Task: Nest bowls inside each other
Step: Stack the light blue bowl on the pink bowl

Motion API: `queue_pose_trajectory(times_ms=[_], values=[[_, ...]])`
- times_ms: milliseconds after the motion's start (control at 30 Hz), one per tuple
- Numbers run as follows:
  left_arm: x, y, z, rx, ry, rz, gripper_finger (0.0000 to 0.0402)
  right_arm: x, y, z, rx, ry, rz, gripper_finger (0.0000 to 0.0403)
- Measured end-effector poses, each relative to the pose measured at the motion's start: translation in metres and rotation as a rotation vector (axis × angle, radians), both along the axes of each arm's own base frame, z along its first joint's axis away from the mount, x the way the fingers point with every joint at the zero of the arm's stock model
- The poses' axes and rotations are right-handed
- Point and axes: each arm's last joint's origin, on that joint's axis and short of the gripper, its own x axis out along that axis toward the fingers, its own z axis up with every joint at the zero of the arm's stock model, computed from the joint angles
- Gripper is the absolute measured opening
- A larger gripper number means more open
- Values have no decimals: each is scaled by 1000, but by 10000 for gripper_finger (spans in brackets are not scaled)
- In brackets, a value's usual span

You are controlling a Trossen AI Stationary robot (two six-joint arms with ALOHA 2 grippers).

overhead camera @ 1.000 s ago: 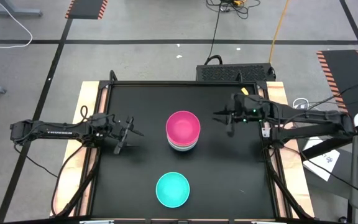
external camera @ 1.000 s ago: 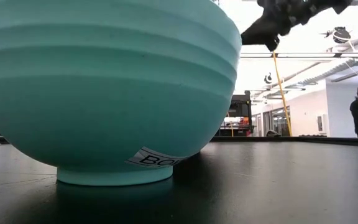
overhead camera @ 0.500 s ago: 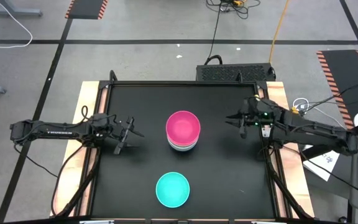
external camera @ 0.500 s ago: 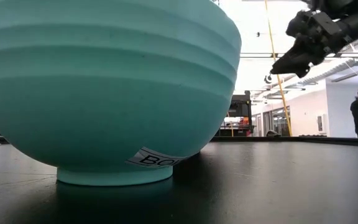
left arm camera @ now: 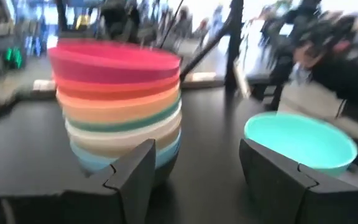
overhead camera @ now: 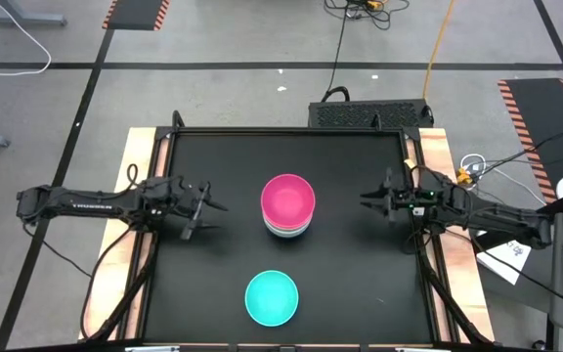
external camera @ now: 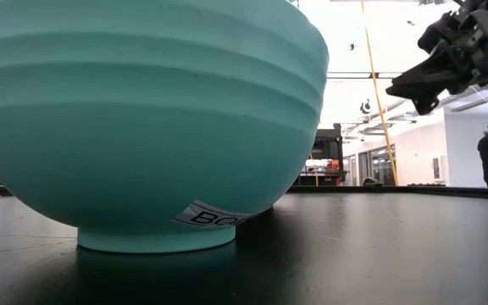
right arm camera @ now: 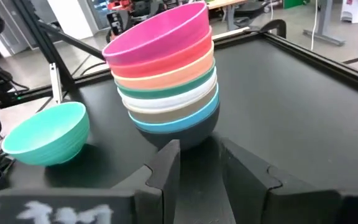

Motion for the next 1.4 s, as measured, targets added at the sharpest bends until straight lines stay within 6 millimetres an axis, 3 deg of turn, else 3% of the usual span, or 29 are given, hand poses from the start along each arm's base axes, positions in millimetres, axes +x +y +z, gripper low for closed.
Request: queue_pose_trajectory(times_ms=[200,400,567,700,900,1133,1400], values=[[9,-15,30,110,138,88,237,3,0,-13,-37,-15,9,107],[32,-33,58,145,172,29,237,4,-1,-12,-85,-56,10,107],[58,-36,33,177,361,102,237,4,-1,-11,-107,-62,12,107],[71,-36,14,26,498,157,237,4,-1,-12,-103,-57,11,107],[89,-43,34,-170,610,248,237,4,-1,-13,-93,-46,10,107],[91,-77,67,-150,647,29,237,4,-1,-17,-86,-3,13,107],[87,-92,61,-295,757,123,237,3,-1,-18,-84,5,13,107]])
